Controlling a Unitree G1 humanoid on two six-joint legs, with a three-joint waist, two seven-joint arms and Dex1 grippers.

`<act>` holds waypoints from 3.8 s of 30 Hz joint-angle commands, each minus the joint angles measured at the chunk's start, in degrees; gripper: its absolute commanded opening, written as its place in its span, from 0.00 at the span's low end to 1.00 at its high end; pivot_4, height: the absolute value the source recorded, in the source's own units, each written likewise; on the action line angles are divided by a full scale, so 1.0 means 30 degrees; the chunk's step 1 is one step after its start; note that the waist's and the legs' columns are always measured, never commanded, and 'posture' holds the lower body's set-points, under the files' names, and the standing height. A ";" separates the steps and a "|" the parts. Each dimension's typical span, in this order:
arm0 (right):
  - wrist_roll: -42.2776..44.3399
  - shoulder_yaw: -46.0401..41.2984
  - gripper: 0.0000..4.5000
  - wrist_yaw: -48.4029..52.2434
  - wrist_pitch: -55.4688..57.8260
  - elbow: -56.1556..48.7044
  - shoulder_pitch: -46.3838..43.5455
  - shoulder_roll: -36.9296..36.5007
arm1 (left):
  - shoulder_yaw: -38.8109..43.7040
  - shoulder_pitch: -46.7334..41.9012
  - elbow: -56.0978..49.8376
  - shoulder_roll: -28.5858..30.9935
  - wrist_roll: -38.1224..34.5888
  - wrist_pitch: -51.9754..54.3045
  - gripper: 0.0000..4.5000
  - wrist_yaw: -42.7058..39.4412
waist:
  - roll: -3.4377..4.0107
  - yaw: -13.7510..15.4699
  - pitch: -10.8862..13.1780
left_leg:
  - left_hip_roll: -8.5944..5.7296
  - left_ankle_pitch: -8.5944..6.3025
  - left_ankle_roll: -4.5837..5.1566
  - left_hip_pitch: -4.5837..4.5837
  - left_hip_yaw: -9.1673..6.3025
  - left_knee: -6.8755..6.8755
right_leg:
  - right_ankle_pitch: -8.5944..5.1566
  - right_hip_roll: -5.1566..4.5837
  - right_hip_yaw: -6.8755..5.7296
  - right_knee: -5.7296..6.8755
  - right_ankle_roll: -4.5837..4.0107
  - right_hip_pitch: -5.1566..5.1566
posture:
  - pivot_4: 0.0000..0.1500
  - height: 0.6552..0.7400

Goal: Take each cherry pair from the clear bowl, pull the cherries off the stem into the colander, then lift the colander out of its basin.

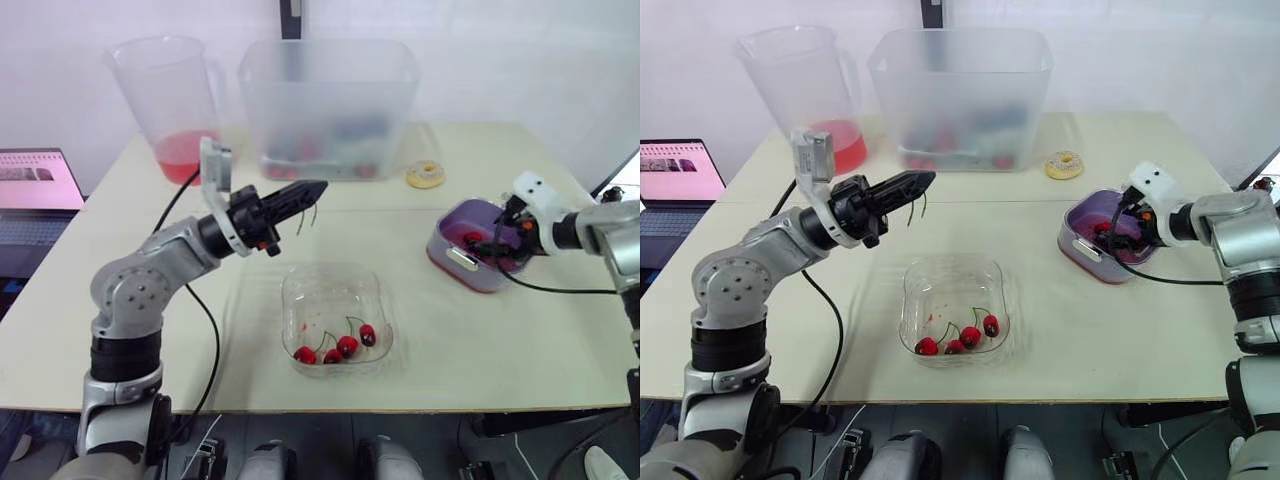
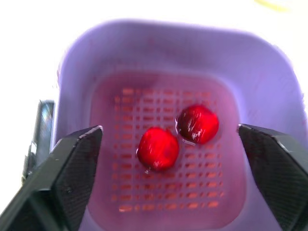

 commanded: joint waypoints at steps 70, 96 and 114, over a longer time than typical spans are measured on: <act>0.3634 1.3514 1.00 0.1589 1.0115 -1.3780 -0.7048 0.5515 | 0.1788 0.8281 -0.1869 1.1059 0.5699 -0.3375 0.99 -0.9468 | -0.0019 -0.0472 0.0013 | 0.0003 0.0042 -0.0073 -0.0055 0.0002 -0.0166 | 0.0009 -0.0005 0.0011 0.0022 -0.0025 -0.0181 | 1.00 0.37; -0.1990 1.5959 0.49 0.4122 0.5519 -1.2256 -0.5260 0.6949 | 0.0843 0.7078 -0.2014 1.0124 0.6228 -0.3236 1.00 -0.8266 | -0.0024 -0.0500 0.0010 | 0.0002 0.0042 -0.0074 -0.0054 -0.0001 -0.0166 | 0.0009 0.0012 0.0002 0.0021 -0.0024 -0.0180 | 1.00 0.37; -0.5230 1.5607 0.32 0.5355 -0.0964 -0.9029 -0.6348 0.9410 | 0.0527 0.6775 -0.2074 0.9420 0.6771 -0.3317 1.00 -0.7949 | -0.0026 -0.0535 0.0008 | 0.0001 0.0044 -0.0077 -0.0050 0.0001 -0.0158 | 0.0010 0.0015 0.0000 0.0031 -0.0024 -0.0176 | 1.00 0.37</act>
